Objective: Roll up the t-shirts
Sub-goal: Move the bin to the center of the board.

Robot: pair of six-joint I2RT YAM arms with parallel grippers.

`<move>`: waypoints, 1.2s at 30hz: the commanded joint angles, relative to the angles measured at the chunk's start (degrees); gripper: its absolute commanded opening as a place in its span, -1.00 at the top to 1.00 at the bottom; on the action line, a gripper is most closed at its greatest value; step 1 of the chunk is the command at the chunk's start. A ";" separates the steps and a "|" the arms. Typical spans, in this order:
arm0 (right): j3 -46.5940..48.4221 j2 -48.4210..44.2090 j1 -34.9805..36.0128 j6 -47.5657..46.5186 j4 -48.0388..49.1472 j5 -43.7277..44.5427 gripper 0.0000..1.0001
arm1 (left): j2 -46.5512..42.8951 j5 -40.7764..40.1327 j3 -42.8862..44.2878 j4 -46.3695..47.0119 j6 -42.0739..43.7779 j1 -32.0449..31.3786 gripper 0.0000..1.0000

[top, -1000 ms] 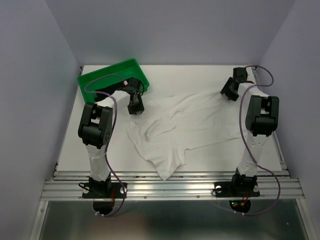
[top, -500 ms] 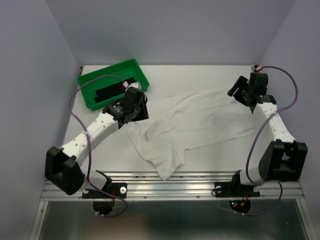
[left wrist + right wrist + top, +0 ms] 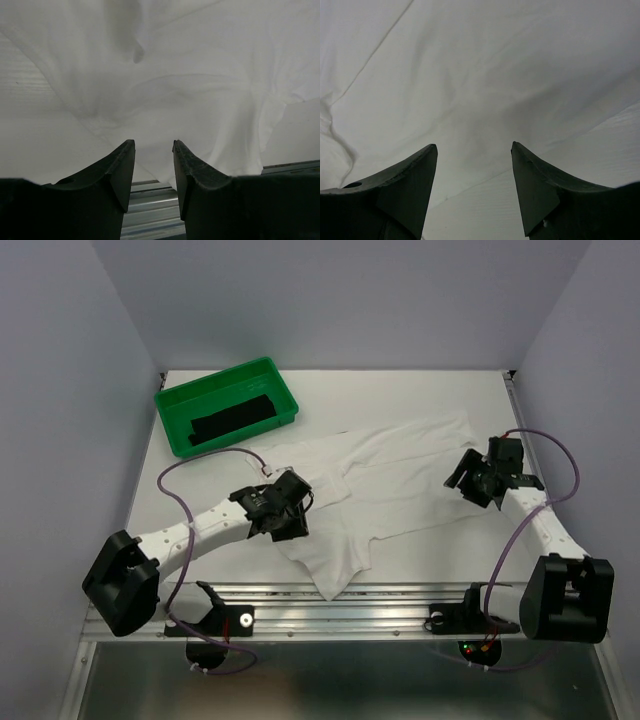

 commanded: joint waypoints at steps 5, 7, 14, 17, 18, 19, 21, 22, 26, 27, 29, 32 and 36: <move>1.98 5.69 -0.37 0.48 4.13 0.90 -0.35 | 6.43 -6.08 6.66 2.73 3.48 6.97 0.05; 1.81 6.30 -0.37 0.83 4.66 0.38 -0.35 | 6.43 -6.08 9.46 2.82 6.71 9.70 0.05; 1.98 5.52 -0.37 2.42 5.72 -0.86 -0.35 | 16.51 -3.53 19.58 4.40 17.10 23.42 0.04; 2.24 5.08 -0.37 2.50 5.45 -0.94 -0.35 | 21.27 -3.62 25.29 4.05 18.86 26.58 0.05; 2.33 4.82 -0.37 2.51 5.19 -1.03 -0.35 | 24.42 -3.53 26.70 3.87 19.65 27.46 0.05; 2.42 4.64 -0.37 2.51 5.01 -1.12 -0.35 | 25.93 -3.44 28.19 3.87 20.09 28.17 0.05; 2.68 4.11 -0.37 2.59 4.58 -1.30 -0.35 | 30.41 -4.14 32.50 3.26 21.41 30.28 0.05; 2.86 3.85 -0.37 2.51 4.31 -1.38 -0.35 | 31.91 -4.67 35.29 2.56 21.85 30.89 0.06; 3.21 2.62 -0.37 2.16 3.26 -1.65 -0.36 | 38.76 -5.64 40.68 1.59 24.05 35.01 0.06; 3.30 2.44 -0.37 2.07 2.73 -1.47 -0.36 | 39.47 -5.55 41.29 1.50 24.23 35.72 0.06; 3.47 2.09 -0.37 1.72 2.20 -1.04 -0.36 | 41.40 -5.37 43.05 1.67 25.19 36.87 0.06; 3.91 1.74 -0.37 1.63 1.32 -0.59 -0.36 | 43.34 -5.64 45.42 1.41 26.33 38.19 0.06; 4.35 2.00 -0.37 1.63 1.06 -0.51 -0.36 | 46.68 -6.34 47.89 0.53 27.39 39.86 0.06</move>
